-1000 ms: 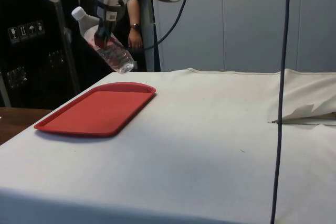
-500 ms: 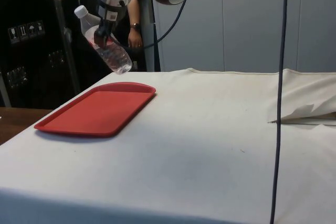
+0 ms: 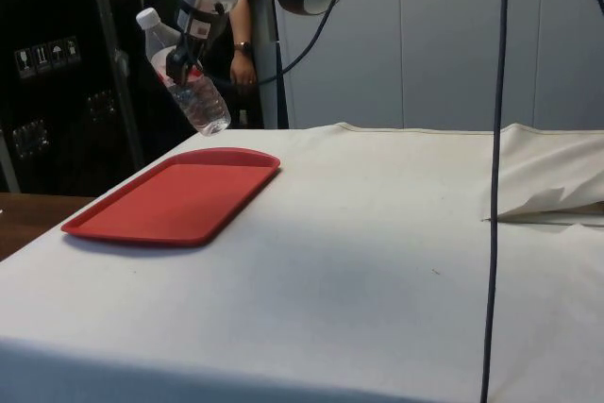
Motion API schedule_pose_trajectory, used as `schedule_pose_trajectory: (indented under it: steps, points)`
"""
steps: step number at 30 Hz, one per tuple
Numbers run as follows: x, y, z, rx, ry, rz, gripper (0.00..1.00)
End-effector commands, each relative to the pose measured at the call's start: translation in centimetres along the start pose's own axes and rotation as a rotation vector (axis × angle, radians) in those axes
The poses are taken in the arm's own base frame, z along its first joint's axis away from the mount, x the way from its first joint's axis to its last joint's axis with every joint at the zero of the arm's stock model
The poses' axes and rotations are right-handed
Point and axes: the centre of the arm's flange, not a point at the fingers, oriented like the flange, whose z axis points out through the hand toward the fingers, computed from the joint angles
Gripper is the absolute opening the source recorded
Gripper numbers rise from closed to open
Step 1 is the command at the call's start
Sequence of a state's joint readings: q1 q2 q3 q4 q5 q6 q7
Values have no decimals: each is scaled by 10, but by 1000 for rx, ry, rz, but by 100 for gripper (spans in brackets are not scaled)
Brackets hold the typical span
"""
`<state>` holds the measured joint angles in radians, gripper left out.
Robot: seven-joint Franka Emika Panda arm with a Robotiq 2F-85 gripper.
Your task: Place the bottle upright on the tray.
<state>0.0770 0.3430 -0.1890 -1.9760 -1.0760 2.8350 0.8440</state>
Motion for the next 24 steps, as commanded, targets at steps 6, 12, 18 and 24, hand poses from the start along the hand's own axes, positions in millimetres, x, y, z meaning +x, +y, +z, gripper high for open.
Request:
schedule_pose_trajectory:
  steps: [6, 12, 18, 24]
  points:
    - [4, 9, 6, 22, 35, 42, 17]
    - [7, 15, 10, 36, 57, 73, 17]
    - [10, 20, 14, 48, 78, 105, 17]
    - [11, 27, 17, 63, 98, 133, 17]
